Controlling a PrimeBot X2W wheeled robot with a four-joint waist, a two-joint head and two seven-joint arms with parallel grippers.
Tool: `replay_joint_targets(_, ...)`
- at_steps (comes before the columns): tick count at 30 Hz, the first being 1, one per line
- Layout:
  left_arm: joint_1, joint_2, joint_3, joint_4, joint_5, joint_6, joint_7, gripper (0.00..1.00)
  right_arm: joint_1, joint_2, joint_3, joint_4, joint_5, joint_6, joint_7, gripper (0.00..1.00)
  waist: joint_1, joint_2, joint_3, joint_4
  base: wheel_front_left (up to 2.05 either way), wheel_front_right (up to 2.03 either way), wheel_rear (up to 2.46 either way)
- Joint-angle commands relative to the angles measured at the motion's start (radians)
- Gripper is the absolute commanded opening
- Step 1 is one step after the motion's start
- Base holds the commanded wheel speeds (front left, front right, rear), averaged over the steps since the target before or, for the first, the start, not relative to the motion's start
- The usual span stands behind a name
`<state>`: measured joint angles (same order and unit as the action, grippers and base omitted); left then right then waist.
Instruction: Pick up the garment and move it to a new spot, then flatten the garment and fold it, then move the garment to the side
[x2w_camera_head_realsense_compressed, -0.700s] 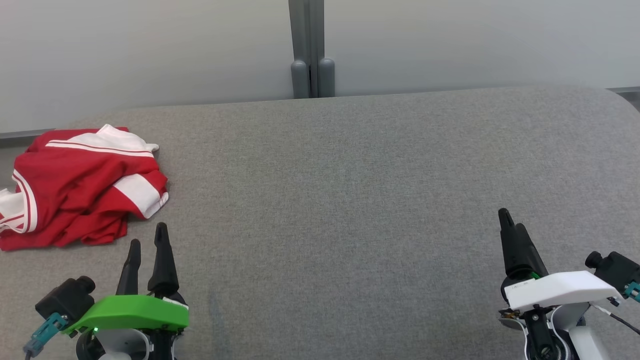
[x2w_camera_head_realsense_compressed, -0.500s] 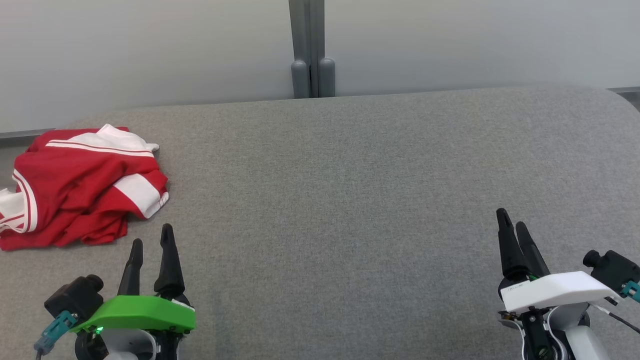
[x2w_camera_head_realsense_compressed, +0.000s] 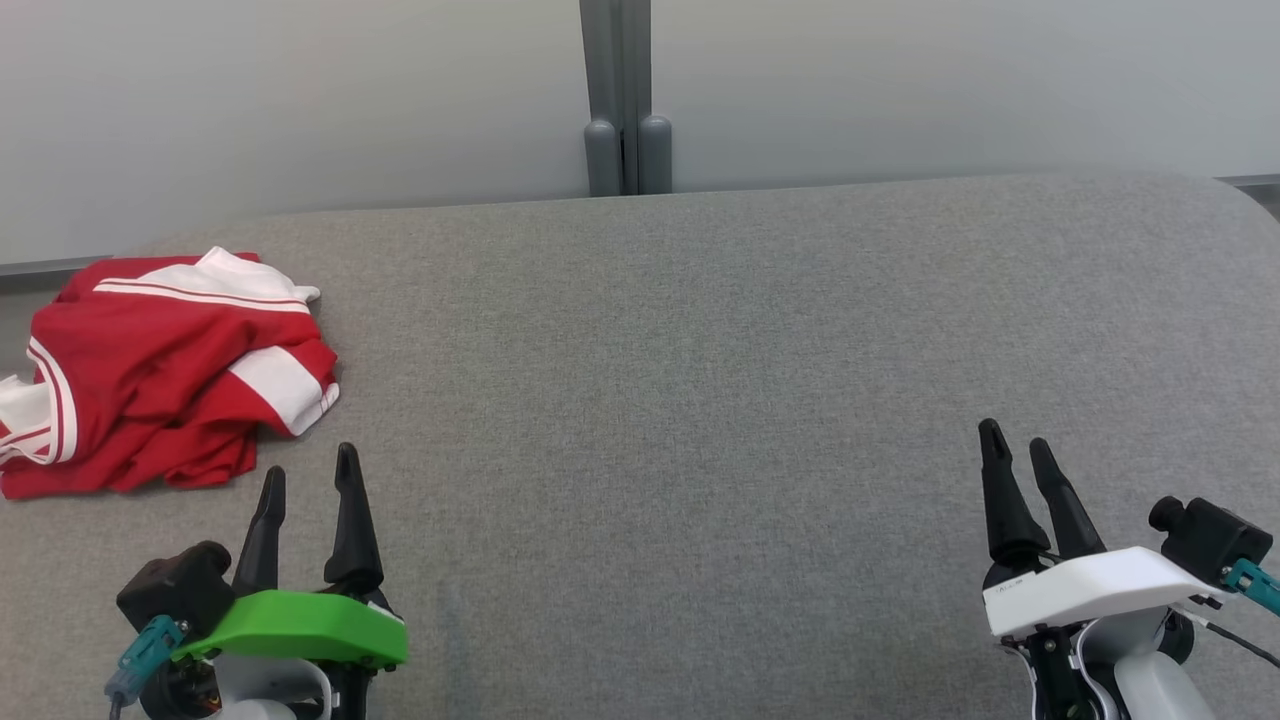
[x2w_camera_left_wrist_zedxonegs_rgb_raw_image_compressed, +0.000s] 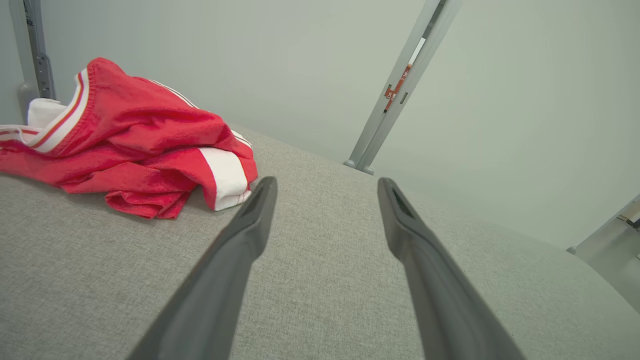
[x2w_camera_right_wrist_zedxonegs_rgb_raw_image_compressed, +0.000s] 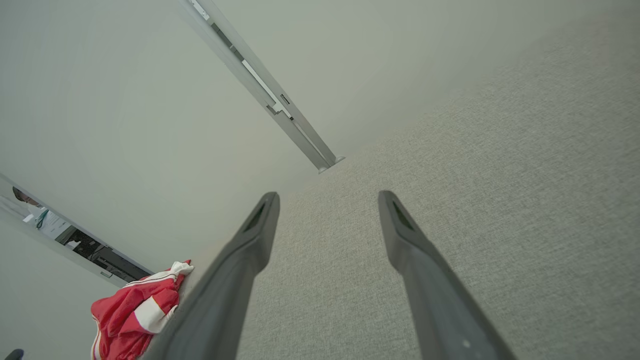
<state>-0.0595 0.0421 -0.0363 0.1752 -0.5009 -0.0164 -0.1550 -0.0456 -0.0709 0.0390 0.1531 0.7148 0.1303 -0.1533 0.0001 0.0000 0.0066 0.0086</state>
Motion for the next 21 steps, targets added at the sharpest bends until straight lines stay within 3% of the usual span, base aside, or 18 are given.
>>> replay_joint_targets(1,0.000,0.008,-0.003,-0.010,0.027,0.003,-0.010,1.00,0.000,-0.006,0.004,-0.015,-0.028,0.000,-0.012,1.00,0.0000,0.0000,0.000,0.000,0.00,0.00,0.00)
replay_joint_targets(21,0.001,0.010,-0.026,0.027,0.207,0.013,-0.056,1.00,0.014,-0.008,0.027,-0.016,-0.200,0.001,-0.058,1.00,0.0000,0.0000,0.001,0.006,0.00,0.00,0.00)
